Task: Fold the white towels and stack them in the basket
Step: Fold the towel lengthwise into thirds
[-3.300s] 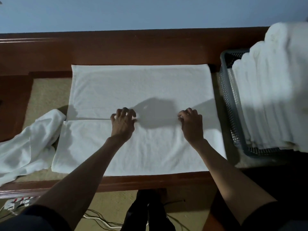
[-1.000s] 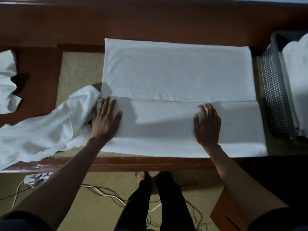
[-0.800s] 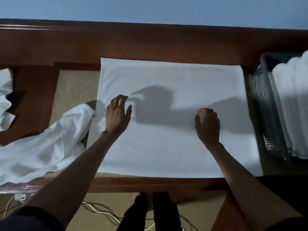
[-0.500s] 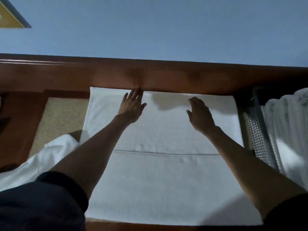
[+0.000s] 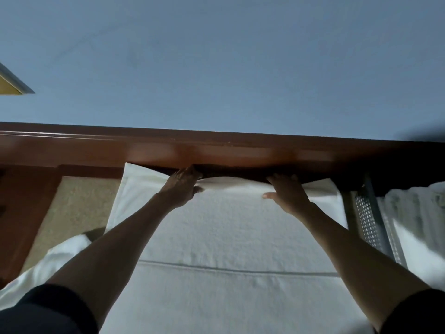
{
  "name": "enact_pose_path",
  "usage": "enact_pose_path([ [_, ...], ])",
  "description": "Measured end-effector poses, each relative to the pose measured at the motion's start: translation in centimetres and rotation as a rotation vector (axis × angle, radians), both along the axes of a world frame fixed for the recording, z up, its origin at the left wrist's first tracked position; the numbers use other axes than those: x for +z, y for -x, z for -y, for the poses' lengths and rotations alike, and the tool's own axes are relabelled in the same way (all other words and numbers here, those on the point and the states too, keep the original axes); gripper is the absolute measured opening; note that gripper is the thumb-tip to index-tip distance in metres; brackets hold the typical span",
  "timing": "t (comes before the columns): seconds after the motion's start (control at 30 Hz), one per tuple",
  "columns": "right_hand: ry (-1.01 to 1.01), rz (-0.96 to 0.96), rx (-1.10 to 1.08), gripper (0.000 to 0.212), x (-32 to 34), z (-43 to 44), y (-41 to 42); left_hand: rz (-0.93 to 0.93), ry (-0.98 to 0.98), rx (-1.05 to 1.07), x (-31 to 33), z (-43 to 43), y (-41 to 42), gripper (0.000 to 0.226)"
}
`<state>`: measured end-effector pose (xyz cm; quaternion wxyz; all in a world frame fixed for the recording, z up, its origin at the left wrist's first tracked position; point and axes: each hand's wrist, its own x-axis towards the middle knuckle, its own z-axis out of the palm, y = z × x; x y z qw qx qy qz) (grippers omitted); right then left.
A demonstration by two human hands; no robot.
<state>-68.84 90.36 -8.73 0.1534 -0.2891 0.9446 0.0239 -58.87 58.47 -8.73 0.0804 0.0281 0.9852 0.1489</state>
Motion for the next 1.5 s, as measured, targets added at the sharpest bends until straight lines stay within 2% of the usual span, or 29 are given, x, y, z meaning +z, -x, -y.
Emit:
enact_pose_path([
  [0.17, -0.007, 0.055, -0.014, 0.055, 1.3, -0.3, 0.4, 0.172, 0.250, -0.018, 2.3, -0.2, 1.2, 0.043],
  [0.27, -0.041, 0.044, -0.026, 0.042, 1.6, -1.3, 0.7, 0.298, 0.414, -0.046, 3.3, -0.1, 1.6, 0.053],
  [0.37, -0.021, 0.027, -0.076, 0.053, 2.3, -2.7, 1.0, 0.307, 0.457, -0.016, 4.1, 0.7, 1.3, 0.061],
  [0.5, -0.034, 0.012, -0.137, 0.058, 4.1, -4.6, 1.0, 0.274, 0.342, 0.146, 5.3, 2.1, -0.1, 0.066],
  [0.63, 0.034, 0.111, -0.249, 0.065, 5.5, -5.3, -0.1, 0.309, 0.201, 0.324, 5.5, 4.8, -2.1, 0.070],
  [0.73, 0.135, 0.182, -0.387, 0.075, 6.3, -5.5, -1.9, 0.208, 0.047, 0.384, 5.4, 6.2, -4.4, 0.100],
  [0.8, 0.154, 0.193, -0.444, 0.094, 6.8, -5.7, -3.4, 0.153, -0.022, 0.422, 5.6, 6.3, -5.9, 0.111],
  [0.9, 0.245, 0.083, -0.462, 0.109, 7.2, -6.9, -6.1, 0.050, -0.109, 0.467, 5.7, 6.0, -8.6, 0.084],
  [0.97, 0.396, 0.013, -0.478, 0.093, 7.3, -7.9, -8.6, -0.002, -0.149, 0.508, 5.9, 5.6, -10.7, 0.075],
  [1.03, 0.545, -0.034, -0.497, 0.064, 7.6, -8.6, -11.7, -0.019, -0.157, 0.578, 6.8, 4.6, -13.3, 0.072],
  [1.1, 0.574, -0.103, -0.495, 0.049, 7.5, -9.3, -15.0, -0.065, -0.211, 0.640, 7.9, 3.1, -16.3, 0.075],
  [1.23, 0.610, -0.228, -0.499, 0.052, 7.4, -10.9, -21.7, -0.149, -0.320, 0.734, 8.4, 1.5, -23.4, 0.059],
  [1.43, 0.781, -0.381, -0.537, 0.034, 5.5, -12.8, -32.5, -0.226, -0.356, 0.754, 7.1, -1.3, -34.7, 0.058],
  [1.5, 0.827, -0.351, -0.589, 0.032, 4.2, -13.1, -35.6, -0.232, -0.411, 0.800, 6.1, -2.0, -38.0, 0.054],
])
